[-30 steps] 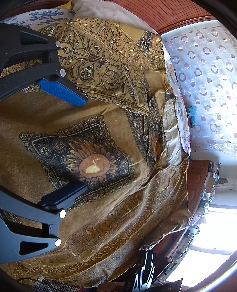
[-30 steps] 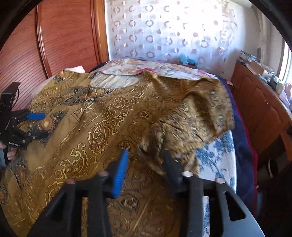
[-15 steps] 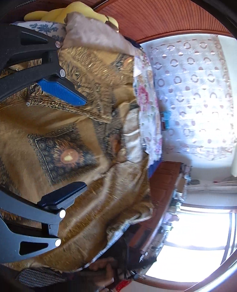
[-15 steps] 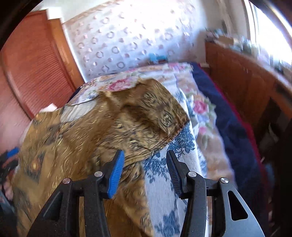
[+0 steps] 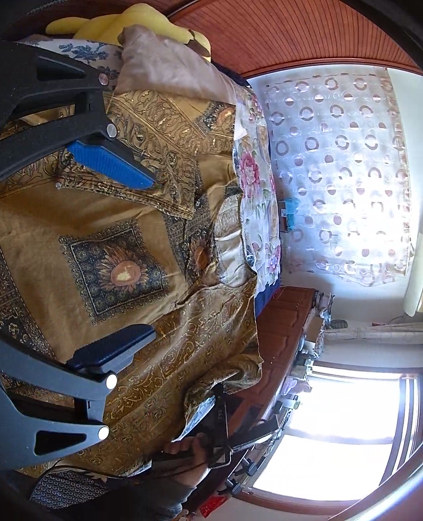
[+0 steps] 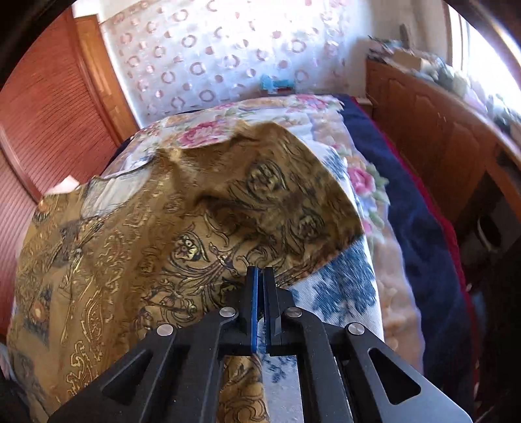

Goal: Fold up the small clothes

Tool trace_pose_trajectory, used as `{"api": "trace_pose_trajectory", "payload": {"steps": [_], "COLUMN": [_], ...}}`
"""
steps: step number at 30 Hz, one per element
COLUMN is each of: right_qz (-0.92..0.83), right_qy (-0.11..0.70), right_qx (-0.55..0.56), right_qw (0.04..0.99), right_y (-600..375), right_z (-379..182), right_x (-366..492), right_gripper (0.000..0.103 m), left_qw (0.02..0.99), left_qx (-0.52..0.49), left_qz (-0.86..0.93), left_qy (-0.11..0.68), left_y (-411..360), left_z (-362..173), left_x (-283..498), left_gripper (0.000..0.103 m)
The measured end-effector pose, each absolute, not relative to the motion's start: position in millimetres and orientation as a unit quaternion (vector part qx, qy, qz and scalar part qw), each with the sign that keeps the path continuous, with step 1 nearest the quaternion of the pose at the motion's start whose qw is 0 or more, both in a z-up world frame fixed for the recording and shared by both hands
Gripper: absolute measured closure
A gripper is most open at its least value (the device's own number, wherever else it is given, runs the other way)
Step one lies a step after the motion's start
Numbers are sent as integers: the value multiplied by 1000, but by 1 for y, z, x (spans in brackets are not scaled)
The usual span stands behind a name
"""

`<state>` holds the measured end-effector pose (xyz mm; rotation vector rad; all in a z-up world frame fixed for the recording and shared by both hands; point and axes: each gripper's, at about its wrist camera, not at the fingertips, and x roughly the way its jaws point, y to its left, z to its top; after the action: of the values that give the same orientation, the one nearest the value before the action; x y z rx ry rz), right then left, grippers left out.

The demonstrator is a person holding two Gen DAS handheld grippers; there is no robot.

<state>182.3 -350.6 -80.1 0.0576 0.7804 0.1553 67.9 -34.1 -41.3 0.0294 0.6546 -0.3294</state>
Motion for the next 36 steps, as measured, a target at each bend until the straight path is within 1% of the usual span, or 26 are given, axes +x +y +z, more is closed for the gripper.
{"api": "trace_pose_trajectory", "payload": {"steps": [8, 14, 15, 16, 18, 22, 25, 30, 36], "right_qz": [151, 216, 224, 237, 257, 255, 218, 164, 122], "right_qy": [303, 287, 289, 291, 283, 264, 270, 296, 345], "right_qx": [-14, -70, -75, -78, -83, -86, -85, -87, -95], "right_qw": [941, 930, 928, 924, 920, 926, 934, 937, 926], "right_y": [-289, -225, -219, -216, -214, -238, -258, -270, -269], "right_z": [-35, -24, -25, -25, -24, -21, -26, -40, -82], "right_x": [168, 155, 154, 153, 145, 128, 130, 141, 175], "right_gripper": [101, 101, 92, 75, 53, 52, 52, 52, 52], "left_qw": [937, 938, 938, 938, 938, 937, 938, 941, 946], "left_qx": [1, -4, -5, -6, -7, -12, -16, -21, -19], "left_qz": [-153, -148, -147, -147, -146, -143, -140, -124, -101], "left_qy": [315, 314, 314, 314, 315, 318, 316, 314, 307], "left_y": [-24, -16, -15, -14, -13, -9, -6, 7, 29], "left_z": [-40, -40, -40, -40, -42, -45, -46, -46, -43], "left_x": [67, 67, 67, 67, 68, 69, 71, 75, 86], "left_gripper": [17, 17, 17, 17, 17, 17, 17, 17, 17]}}
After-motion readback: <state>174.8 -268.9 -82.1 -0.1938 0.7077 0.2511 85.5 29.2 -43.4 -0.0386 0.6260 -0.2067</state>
